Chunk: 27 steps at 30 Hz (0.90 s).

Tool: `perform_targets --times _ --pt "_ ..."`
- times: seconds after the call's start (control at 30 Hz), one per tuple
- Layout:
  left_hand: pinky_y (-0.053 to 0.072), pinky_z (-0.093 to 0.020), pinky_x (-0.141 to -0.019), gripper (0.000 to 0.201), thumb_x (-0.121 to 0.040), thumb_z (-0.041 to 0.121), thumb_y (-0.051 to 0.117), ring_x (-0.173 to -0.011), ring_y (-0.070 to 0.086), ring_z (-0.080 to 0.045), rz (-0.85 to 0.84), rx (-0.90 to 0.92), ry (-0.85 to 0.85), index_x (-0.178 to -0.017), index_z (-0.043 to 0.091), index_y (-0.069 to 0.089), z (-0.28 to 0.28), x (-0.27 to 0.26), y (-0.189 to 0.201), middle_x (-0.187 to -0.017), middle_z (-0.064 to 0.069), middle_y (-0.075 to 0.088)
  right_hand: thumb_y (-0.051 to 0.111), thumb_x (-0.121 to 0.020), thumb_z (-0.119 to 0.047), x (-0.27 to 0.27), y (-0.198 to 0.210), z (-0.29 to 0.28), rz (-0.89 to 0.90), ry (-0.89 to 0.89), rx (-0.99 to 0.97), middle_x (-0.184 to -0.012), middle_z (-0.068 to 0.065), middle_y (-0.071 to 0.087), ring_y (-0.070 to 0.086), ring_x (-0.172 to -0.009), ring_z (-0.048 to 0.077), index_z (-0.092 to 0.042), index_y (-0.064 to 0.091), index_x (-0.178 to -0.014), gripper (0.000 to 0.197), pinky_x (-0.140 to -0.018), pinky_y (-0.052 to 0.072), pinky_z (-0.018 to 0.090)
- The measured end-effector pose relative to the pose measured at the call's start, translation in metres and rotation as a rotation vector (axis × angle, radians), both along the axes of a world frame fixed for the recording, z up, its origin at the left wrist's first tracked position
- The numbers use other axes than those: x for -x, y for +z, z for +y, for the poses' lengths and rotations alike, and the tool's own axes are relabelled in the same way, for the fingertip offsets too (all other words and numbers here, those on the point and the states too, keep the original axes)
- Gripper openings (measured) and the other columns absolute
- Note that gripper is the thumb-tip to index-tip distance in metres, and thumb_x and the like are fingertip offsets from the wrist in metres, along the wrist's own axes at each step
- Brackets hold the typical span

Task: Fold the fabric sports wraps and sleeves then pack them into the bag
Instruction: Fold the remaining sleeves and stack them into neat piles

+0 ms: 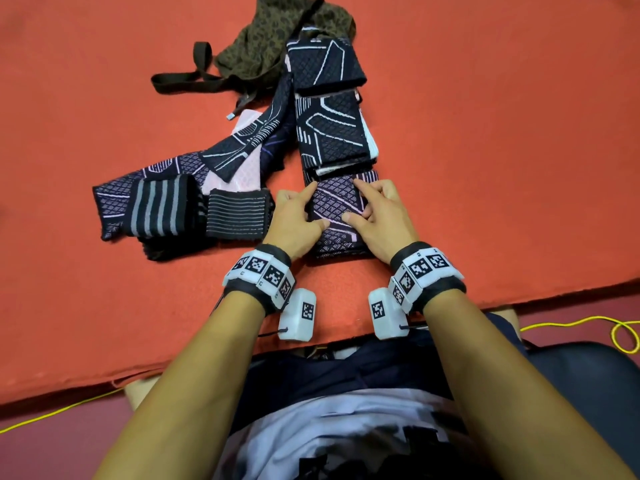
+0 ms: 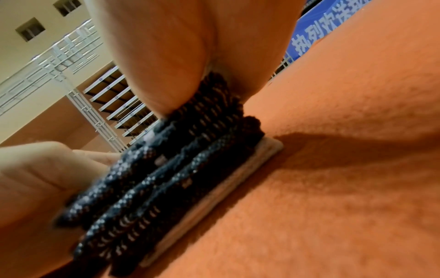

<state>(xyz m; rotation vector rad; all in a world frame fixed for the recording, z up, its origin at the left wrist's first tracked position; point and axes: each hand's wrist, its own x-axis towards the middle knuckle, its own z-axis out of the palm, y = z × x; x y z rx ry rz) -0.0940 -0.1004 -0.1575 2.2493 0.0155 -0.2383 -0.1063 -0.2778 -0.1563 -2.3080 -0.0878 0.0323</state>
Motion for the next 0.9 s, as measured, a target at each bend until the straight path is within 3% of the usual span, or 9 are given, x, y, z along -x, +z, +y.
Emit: perform_targets --times 0.1,0.27,0.37,0.5,0.67,0.73,0.8,0.9 --pt "0.033 0.0 -0.084 0.076 -0.087 0.016 0.073 -0.079 0.042 -0.002 0.008 -0.002 -0.011 -0.153 0.021 0.035 0.004 0.001 0.0 -0.113 0.0 0.034 0.064 -0.094 -0.017 0.002 0.001 -0.002 -0.005 -0.04 -0.019 -0.112 -0.005 0.046 0.048 -0.077 0.001 -0.016 0.051 -0.145 0.052 -0.084 0.038 0.01" --pt "0.041 -0.018 -0.094 0.077 -0.085 0.019 0.076 -0.085 0.052 -0.011 0.049 -0.039 -0.053 -0.152 0.019 0.038 0.005 -0.004 0.011 -0.116 -0.003 0.04 0.058 -0.094 -0.01 -0.004 0.023 0.004 0.095 -0.037 0.064 -0.118 -0.004 0.046 0.054 -0.088 0.009 -0.017 0.056 -0.138 0.045 -0.094 0.044 0.025" --pt "0.052 -0.031 -0.094 0.062 -0.084 0.02 0.076 -0.091 0.064 -0.021 0.054 -0.007 -0.072 -0.142 0.02 0.053 0.015 -0.011 0.023 -0.122 -0.01 0.055 0.061 -0.092 -0.016 -0.015 0.043 0.016 0.12 0.011 0.116 -0.124 0.004 0.054 0.061 -0.1 0.02 -0.018 0.061 -0.132 0.04 -0.092 0.04 0.022" --pt "0.054 -0.032 -0.087 0.033 -0.088 0.018 0.069 -0.091 0.065 -0.02 0.014 -0.005 -0.002 -0.121 0.02 0.067 0.038 -0.025 0.039 -0.111 -0.003 0.064 0.063 -0.091 -0.023 -0.03 0.069 0.048 0.131 0.168 0.181 -0.123 0.007 0.061 0.06 -0.109 0.025 -0.02 0.062 -0.13 0.039 -0.091 0.039 0.024" --pt "0.042 -0.022 -0.082 0.028 -0.087 0.014 0.064 -0.093 0.062 -0.016 -0.05 -0.09 0.15 -0.114 0.017 0.069 0.071 -0.048 0.05 -0.109 -0.002 0.066 0.063 -0.09 -0.02 -0.064 0.083 0.096 0.166 0.263 0.214 -0.125 0.009 0.065 0.058 -0.119 0.026 -0.012 0.061 -0.129 0.04 -0.094 0.039 0.026" --pt "0.048 -0.027 -0.089 0.027 -0.087 0.014 0.062 -0.1 0.064 -0.022 -0.056 -0.102 0.192 -0.112 0.015 0.07 0.084 -0.054 0.049 -0.118 -0.01 0.063 0.061 -0.09 -0.019 -0.081 0.081 0.115 0.201 0.276 0.238 -0.12 0.009 0.066 0.059 -0.114 0.028 -0.012 0.061 -0.125 0.035 -0.089 0.042 0.028" --pt "0.045 -0.029 -0.099 0.027 -0.091 0.015 0.058 -0.103 0.059 -0.02 -0.012 -0.14 0.203 -0.117 0.015 0.067 0.094 -0.058 0.047 -0.127 -0.011 0.054 0.058 -0.089 -0.019 -0.096 0.078 0.131 0.235 0.275 0.245 -0.118 0.01 0.066 0.06 -0.111 0.03 -0.013 0.058 -0.125 0.036 -0.085 0.044 0.029" --pt "0.041 -0.036 -0.11 0.038 -0.088 0.02 0.052 -0.111 0.056 -0.023 0.097 -0.178 0.192 -0.125 0.021 0.064 0.099 -0.065 0.042 -0.133 -0.012 0.049 0.055 -0.088 -0.014 -0.111 0.073 0.145 0.27 0.261 0.254 -0.133 0.017 0.058 0.057 -0.119 0.034 -0.012 0.048 -0.139 0.051 -0.097 0.048 0.036"
